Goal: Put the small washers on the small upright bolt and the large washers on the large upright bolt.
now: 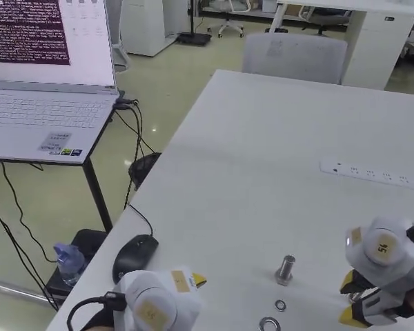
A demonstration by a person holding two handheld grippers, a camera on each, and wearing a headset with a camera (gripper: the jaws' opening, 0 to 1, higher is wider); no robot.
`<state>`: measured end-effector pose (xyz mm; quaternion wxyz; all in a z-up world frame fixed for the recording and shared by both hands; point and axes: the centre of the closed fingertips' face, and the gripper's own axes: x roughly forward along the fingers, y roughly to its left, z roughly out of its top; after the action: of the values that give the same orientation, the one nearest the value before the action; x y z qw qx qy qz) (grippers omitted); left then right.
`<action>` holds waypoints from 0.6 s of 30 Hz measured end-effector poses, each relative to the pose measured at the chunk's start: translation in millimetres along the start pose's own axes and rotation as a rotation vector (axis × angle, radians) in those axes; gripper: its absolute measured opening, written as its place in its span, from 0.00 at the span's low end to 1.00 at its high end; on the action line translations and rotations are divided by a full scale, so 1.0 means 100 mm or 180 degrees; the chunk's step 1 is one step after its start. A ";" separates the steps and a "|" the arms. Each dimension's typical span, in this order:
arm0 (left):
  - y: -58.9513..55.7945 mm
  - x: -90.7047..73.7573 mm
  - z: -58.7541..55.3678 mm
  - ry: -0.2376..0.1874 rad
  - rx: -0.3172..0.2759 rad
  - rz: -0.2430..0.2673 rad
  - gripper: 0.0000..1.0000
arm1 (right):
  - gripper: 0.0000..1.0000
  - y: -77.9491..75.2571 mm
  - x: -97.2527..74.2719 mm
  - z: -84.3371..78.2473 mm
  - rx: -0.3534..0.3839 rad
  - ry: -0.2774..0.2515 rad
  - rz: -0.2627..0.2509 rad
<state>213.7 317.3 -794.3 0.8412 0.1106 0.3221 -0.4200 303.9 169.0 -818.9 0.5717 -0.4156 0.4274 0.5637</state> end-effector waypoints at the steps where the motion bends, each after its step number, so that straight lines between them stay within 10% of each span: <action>1: 0.00 0.00 0.00 -0.0002 0.0001 0.0003 0.99 | 0.30 0.02 0.00 0.00 -0.0001 -0.0009 0.0004; 18: -0.03 0.00 -0.02 0.0009 0.0022 0.0004 0.97 | 0.29 0.43 0.08 0.06 -0.0119 -0.0084 0.0102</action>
<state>210.7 316.1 -795.6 0.8406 0.1144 0.3218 -0.4204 260.5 177.6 -824.1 0.5604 -0.4119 0.4158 0.5860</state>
